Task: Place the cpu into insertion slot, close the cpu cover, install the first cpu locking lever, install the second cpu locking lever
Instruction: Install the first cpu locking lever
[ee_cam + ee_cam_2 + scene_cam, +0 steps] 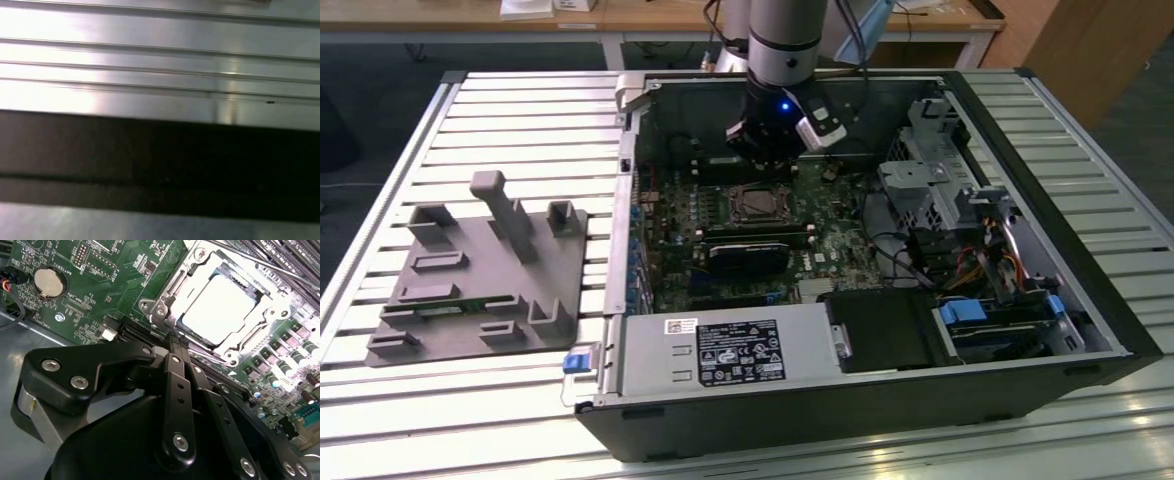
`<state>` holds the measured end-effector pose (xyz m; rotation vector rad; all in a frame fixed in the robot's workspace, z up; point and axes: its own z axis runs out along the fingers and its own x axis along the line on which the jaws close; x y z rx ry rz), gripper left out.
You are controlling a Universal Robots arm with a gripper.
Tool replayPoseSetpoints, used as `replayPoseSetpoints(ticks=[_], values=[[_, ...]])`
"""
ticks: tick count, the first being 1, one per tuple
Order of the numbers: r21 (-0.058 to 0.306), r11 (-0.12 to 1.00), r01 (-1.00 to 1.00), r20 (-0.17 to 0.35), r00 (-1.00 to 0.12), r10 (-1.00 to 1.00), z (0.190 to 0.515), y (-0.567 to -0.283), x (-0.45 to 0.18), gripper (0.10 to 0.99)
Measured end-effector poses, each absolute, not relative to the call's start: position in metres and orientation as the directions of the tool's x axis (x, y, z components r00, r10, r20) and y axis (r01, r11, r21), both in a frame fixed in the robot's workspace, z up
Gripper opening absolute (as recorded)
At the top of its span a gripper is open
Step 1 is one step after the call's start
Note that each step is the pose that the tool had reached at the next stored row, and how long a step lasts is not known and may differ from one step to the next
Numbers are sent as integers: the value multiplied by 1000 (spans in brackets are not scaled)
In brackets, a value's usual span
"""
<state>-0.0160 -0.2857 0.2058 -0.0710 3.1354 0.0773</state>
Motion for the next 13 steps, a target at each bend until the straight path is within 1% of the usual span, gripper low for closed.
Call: replayPoseSetpoints(ticks=[13], values=[[46,998,-45,-5,-999,-45,200,-285,-13,106]])
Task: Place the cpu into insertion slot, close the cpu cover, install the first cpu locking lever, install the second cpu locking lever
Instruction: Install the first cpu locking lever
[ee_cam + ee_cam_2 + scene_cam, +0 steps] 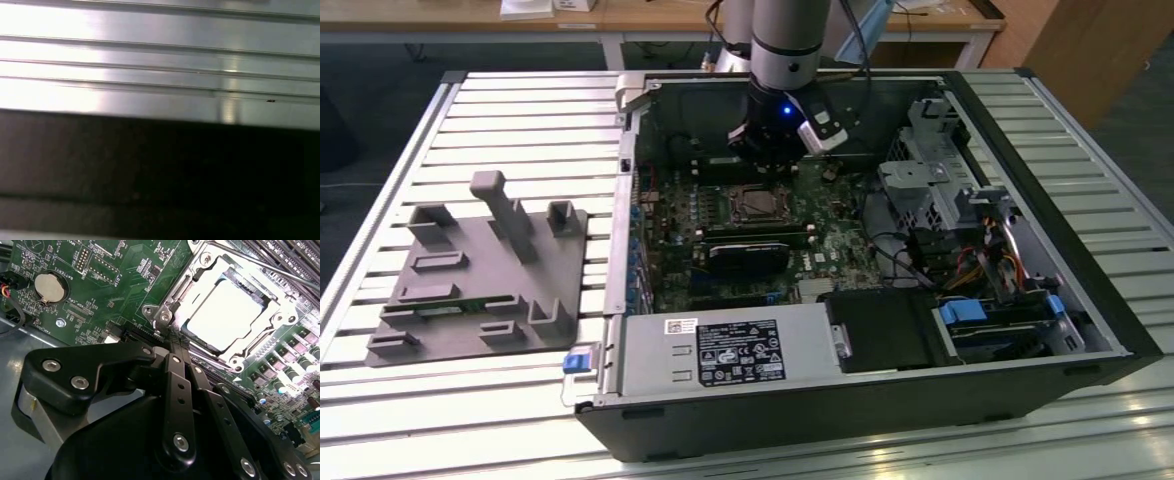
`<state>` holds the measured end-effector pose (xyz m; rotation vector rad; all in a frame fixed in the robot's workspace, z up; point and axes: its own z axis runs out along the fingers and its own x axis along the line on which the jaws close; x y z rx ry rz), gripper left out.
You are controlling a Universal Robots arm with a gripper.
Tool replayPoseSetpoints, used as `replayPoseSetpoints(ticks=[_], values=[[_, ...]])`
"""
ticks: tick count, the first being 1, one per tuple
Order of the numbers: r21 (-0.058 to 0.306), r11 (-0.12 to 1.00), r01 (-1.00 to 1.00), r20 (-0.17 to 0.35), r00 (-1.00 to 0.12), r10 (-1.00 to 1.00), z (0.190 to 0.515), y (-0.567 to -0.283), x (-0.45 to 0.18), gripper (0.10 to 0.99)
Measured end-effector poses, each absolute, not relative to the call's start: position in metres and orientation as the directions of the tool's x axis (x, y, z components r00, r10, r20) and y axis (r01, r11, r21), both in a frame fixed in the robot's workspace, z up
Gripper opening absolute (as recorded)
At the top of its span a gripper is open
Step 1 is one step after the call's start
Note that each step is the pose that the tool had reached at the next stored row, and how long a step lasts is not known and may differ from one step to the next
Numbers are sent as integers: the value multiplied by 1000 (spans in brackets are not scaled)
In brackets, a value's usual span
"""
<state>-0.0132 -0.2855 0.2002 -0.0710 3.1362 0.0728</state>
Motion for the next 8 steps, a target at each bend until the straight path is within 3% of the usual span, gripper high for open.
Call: replayPoseSetpoints(ticks=[8], values=[[37,998,-45,-5,-999,-45,199,-285,-13,106]])
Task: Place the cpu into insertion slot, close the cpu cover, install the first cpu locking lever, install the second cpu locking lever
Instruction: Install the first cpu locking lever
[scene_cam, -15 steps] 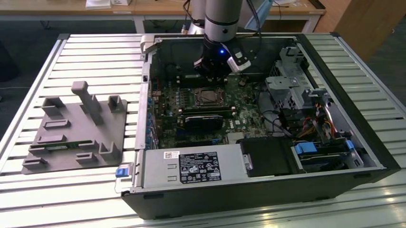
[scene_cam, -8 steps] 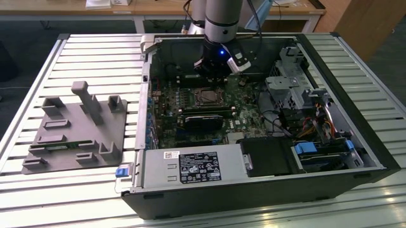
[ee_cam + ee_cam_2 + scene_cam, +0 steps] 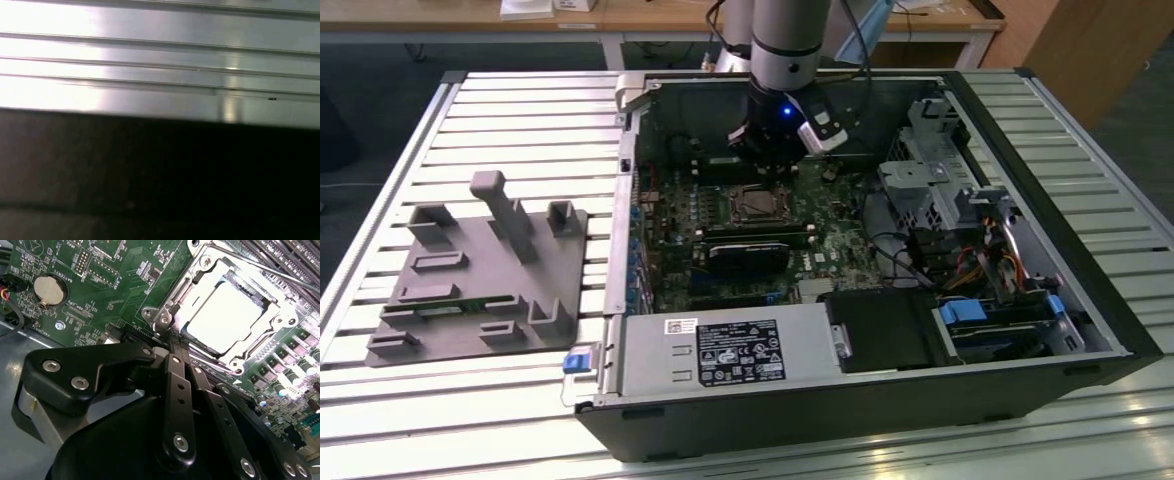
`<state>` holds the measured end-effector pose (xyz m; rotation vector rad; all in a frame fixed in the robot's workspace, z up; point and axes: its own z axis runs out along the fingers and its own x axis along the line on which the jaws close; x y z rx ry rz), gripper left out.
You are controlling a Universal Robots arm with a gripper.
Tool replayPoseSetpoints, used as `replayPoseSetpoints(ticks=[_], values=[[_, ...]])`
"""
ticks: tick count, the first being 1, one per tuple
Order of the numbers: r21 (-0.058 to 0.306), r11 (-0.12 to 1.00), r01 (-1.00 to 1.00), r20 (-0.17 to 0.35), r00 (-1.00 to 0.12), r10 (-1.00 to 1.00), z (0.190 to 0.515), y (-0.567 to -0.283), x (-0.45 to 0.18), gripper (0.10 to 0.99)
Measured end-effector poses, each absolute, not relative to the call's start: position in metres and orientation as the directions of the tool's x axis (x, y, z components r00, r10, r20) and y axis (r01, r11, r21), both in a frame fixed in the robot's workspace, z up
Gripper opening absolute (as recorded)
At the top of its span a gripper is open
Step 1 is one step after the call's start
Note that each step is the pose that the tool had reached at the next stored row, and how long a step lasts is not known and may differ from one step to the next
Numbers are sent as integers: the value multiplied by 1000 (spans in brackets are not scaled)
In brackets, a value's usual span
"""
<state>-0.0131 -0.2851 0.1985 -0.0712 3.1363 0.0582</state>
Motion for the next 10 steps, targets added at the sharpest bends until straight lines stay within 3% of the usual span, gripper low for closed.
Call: replayPoseSetpoints(ticks=[10], values=[[36,998,-45,-5,-999,-45,201,-285,-13,106]])
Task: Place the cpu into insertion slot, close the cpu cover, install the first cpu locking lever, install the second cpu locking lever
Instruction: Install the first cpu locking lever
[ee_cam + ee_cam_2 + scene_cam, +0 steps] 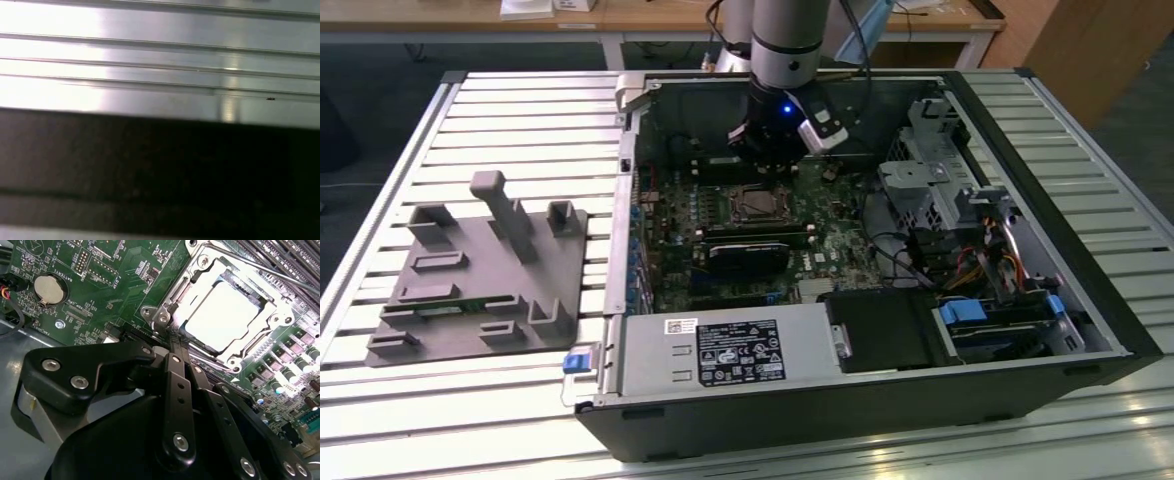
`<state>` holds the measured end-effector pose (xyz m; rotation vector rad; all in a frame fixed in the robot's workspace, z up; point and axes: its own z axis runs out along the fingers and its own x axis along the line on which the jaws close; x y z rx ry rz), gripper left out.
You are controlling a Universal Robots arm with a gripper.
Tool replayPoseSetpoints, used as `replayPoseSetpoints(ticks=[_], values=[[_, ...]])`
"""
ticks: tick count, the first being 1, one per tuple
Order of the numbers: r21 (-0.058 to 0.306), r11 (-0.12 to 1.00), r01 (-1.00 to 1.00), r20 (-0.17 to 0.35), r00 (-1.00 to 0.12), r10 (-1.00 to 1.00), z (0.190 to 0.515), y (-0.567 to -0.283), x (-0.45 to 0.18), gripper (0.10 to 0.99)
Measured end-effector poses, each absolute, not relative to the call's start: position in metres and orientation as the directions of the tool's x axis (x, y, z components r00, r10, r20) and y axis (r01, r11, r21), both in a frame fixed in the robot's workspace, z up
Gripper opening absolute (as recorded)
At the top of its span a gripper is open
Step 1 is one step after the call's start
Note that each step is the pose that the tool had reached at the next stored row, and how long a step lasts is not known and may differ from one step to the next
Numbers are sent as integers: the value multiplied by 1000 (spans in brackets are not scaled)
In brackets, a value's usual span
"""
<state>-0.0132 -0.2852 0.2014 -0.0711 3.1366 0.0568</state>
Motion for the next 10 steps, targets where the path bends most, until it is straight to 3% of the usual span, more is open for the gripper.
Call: replayPoseSetpoints(ticks=[10], values=[[6,999,-45,-3,-999,-45,198,-284,-13,106]])
